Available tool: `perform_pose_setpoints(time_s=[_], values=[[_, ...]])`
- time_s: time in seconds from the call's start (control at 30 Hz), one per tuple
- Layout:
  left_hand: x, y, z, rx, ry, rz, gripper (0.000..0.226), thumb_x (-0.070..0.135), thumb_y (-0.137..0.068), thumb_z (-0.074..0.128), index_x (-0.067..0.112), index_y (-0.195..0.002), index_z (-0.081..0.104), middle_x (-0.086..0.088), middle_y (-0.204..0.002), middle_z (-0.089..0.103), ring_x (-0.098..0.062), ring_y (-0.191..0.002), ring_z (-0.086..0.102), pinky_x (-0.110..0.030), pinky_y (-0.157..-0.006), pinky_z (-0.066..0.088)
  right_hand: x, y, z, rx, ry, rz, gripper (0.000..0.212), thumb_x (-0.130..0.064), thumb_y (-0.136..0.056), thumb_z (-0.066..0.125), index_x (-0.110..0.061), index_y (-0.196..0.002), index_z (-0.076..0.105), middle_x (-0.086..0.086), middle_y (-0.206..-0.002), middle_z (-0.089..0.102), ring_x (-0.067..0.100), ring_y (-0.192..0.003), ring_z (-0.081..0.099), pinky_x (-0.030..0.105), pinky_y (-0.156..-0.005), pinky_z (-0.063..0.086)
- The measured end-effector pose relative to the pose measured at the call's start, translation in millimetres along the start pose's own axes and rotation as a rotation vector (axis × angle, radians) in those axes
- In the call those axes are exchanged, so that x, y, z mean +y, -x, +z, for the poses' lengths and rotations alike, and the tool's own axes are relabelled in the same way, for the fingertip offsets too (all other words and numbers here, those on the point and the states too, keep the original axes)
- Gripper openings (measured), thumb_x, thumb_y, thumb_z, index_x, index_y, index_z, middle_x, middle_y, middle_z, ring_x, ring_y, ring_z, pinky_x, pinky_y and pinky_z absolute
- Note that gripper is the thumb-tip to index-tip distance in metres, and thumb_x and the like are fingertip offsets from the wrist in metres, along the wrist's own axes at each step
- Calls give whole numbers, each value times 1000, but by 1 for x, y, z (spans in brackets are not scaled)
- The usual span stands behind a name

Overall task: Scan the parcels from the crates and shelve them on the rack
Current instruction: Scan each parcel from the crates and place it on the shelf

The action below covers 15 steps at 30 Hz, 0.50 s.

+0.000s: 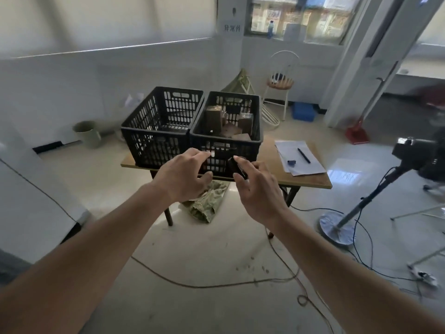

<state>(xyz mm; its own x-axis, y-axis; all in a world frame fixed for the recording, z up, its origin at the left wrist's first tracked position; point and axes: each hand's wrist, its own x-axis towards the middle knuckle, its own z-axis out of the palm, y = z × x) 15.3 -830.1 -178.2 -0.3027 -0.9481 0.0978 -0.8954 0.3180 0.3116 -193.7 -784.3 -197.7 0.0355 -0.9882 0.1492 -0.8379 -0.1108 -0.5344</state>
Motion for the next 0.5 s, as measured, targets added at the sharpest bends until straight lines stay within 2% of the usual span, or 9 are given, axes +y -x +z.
perform_pose_setpoints(time_s=[0.2,0.5], values=[[-24,-116,15,-1,26,-20,64,49,-103,55,23,-159,41,5,-158,46,-21,-140,51,-43,-111,47,36,-112,7,-35,-1,23,53,-43,-111,47,-34,-163,39,11,-143,52,37,-123,58,53,-107,49],[-93,-307,46,-87,57,19,65,49,-103,56,24,-161,40,5,-161,43,-20,-145,45,-44,-115,44,77,-290,51,-56,-15,116,52,-44,-111,47,-35,-162,40,9,-143,50,36,-124,58,54,-106,51]])
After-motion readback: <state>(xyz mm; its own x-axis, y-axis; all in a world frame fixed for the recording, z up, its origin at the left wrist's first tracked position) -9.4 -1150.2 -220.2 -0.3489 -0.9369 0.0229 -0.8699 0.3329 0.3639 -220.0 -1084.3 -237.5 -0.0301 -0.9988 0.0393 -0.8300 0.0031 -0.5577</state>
